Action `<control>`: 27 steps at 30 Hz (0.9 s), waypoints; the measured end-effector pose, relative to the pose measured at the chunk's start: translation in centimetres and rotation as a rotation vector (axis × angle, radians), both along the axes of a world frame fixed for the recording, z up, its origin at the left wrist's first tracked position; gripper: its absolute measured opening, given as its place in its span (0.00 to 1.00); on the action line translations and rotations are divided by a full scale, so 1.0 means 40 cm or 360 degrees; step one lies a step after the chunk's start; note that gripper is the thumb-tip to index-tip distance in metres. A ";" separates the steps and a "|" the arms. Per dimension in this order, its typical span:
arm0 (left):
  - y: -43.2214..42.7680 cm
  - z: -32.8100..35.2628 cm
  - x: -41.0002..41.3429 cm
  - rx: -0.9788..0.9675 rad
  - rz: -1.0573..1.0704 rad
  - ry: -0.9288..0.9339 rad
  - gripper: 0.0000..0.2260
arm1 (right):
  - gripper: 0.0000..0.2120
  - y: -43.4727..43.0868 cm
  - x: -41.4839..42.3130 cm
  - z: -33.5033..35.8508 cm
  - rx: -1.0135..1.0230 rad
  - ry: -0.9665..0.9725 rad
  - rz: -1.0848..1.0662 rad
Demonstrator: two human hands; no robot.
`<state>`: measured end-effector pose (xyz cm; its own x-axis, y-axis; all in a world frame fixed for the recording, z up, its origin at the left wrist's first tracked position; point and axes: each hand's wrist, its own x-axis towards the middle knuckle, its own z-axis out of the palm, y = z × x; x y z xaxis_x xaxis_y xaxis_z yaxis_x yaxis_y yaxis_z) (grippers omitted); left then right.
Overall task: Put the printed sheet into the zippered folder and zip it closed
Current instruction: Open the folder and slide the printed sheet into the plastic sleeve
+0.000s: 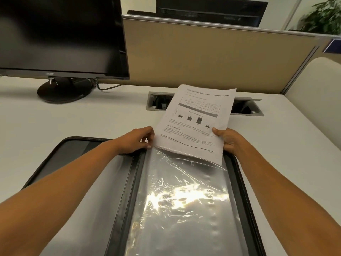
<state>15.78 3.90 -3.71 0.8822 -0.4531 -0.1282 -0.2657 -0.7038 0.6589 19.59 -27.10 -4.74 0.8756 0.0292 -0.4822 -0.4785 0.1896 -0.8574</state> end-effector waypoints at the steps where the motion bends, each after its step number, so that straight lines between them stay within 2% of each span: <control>1: 0.000 -0.001 0.000 0.0002 0.0001 -0.0015 0.16 | 0.16 0.003 0.004 -0.004 -0.0069 -0.0020 -0.0022; 5: -0.002 -0.005 0.001 0.0007 -0.0008 -0.0046 0.16 | 0.16 0.015 0.008 -0.001 -0.0334 -0.0197 -0.0047; 10: -0.002 -0.008 0.002 -0.0007 0.0002 -0.0031 0.16 | 0.13 0.008 0.008 -0.002 -0.0294 -0.0292 -0.0034; 15: -0.001 0.005 0.002 -0.0011 -0.0004 0.0010 0.13 | 0.09 -0.003 -0.003 -0.012 -0.0092 -0.0362 -0.0008; 20: -0.008 0.011 0.001 -0.0015 0.0009 0.0015 0.10 | 0.12 0.003 -0.002 -0.018 -0.0195 -0.0387 0.0106; 24: -0.011 -0.006 0.010 -0.0265 0.0384 -0.0094 0.06 | 0.07 0.014 -0.002 -0.021 -0.0188 -0.0389 0.0148; 27: -0.016 -0.024 0.018 -0.0512 0.0746 0.0086 0.06 | 0.05 0.013 -0.001 -0.025 -0.0185 -0.0371 0.0165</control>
